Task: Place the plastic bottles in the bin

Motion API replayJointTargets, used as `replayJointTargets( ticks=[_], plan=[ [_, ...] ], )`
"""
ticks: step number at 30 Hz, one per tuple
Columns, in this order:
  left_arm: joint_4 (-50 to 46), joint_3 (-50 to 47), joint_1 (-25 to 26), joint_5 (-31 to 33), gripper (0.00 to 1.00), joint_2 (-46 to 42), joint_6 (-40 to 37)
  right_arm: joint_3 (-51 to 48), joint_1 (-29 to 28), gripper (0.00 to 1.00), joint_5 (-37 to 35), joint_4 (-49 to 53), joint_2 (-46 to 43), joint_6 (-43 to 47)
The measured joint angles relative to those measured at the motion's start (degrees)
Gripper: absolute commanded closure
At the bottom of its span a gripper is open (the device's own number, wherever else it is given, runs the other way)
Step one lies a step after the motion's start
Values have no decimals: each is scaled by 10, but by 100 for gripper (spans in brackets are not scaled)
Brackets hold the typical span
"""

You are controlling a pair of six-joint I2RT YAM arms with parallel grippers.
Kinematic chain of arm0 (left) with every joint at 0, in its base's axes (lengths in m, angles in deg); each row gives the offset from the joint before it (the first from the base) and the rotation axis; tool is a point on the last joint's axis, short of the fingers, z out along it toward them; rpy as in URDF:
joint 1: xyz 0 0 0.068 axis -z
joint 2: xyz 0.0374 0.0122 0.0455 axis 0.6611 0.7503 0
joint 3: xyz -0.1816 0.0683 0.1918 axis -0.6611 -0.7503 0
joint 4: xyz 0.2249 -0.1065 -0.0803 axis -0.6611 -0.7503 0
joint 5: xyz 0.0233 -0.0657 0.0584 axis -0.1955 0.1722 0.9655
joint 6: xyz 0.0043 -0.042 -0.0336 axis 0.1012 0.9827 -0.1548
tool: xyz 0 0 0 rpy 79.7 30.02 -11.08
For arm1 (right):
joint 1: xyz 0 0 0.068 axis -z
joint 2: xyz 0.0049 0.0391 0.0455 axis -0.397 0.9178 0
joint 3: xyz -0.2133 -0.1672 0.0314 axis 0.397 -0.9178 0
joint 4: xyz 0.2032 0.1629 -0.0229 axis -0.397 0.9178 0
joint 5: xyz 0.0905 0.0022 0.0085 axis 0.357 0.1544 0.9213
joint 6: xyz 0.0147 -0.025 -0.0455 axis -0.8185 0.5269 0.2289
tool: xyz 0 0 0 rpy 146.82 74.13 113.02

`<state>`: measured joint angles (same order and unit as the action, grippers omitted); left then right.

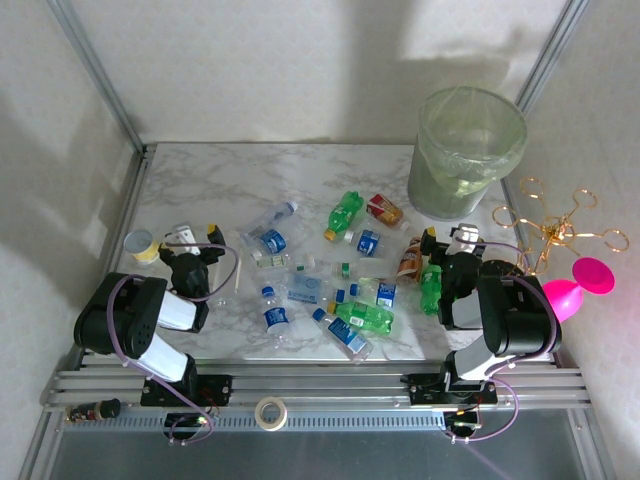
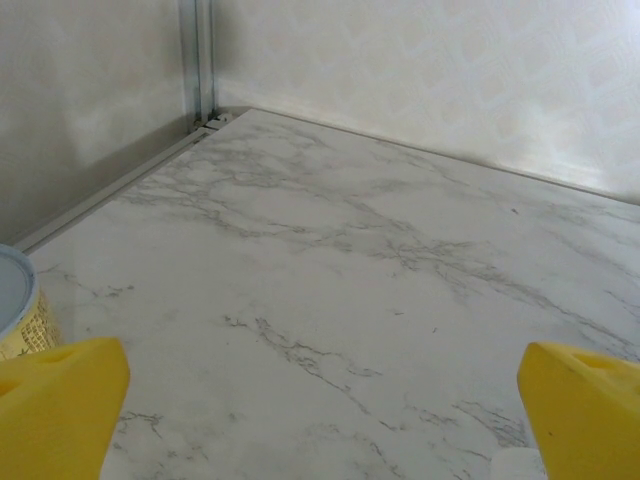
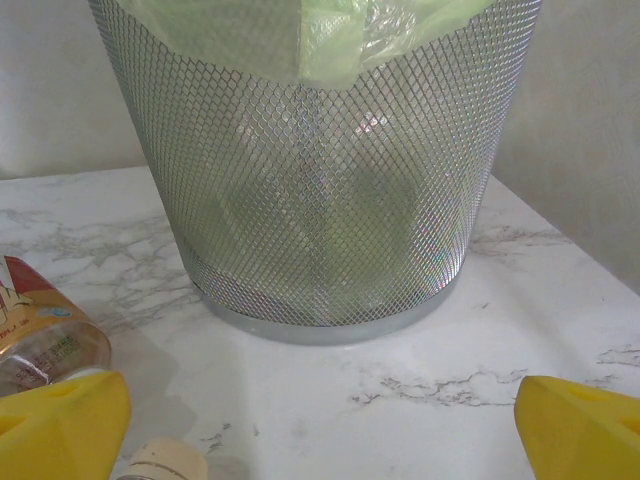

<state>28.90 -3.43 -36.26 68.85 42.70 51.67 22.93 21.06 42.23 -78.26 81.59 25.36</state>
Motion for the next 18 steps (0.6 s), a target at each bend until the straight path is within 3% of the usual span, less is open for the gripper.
replayJointTargets(
  ticks=[13, 18],
  plan=[
    [-1, 0, 0, -6, 1, -1, 0, 0, -2, 1, -3, 5, -6, 1],
    [-81, 23, 0, -6, 1, -60, 0, 0, -23, 1, -17, 52, -92, 9]
  ],
)
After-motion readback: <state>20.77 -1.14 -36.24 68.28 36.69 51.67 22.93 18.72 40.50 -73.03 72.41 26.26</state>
